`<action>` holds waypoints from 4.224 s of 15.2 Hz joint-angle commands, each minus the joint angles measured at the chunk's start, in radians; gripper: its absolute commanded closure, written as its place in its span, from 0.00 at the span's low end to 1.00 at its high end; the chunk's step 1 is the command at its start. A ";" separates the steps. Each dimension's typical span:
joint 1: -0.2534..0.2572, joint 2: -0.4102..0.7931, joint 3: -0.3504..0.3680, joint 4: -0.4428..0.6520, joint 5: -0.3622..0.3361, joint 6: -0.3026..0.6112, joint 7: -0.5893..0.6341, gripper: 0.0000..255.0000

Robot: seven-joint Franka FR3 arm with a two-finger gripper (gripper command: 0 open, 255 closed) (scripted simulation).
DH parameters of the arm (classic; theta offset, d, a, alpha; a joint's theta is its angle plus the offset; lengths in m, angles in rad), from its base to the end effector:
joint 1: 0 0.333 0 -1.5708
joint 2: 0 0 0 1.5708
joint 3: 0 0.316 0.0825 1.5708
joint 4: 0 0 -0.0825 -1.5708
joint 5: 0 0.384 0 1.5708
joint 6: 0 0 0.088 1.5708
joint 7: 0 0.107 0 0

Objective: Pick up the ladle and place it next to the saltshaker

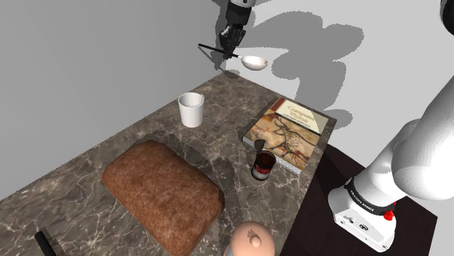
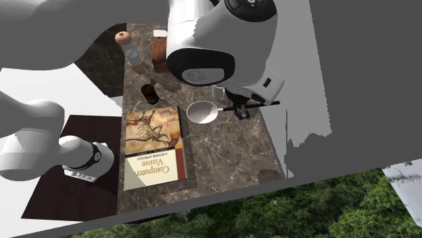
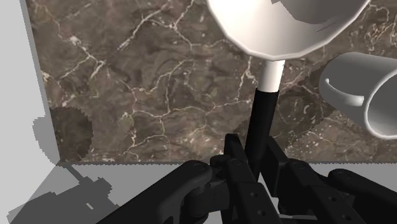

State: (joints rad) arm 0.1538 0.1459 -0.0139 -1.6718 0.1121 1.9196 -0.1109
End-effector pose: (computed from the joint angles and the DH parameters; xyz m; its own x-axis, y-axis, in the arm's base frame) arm 0.6114 0.0945 0.5227 0.9714 0.2099 0.1109 0.2205 -0.9708 -0.0948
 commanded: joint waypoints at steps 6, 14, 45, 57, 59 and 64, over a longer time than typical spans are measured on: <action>-0.001 -0.001 -0.001 0.094 -0.003 -0.095 0.009 1.00; 0.010 -0.009 0.007 0.172 -0.008 -0.178 0.038 1.00; 0.360 -0.144 0.373 -0.008 -0.105 -0.092 0.764 1.00; 0.554 0.089 0.498 0.268 -0.259 -0.165 1.083 1.00; 0.600 0.147 0.511 0.341 -0.295 -0.191 1.132 1.00; 0.654 0.208 0.517 0.383 -0.332 -0.181 1.187 1.00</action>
State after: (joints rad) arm 0.8078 0.3558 0.5030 -1.2728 -0.2202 1.7234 1.0723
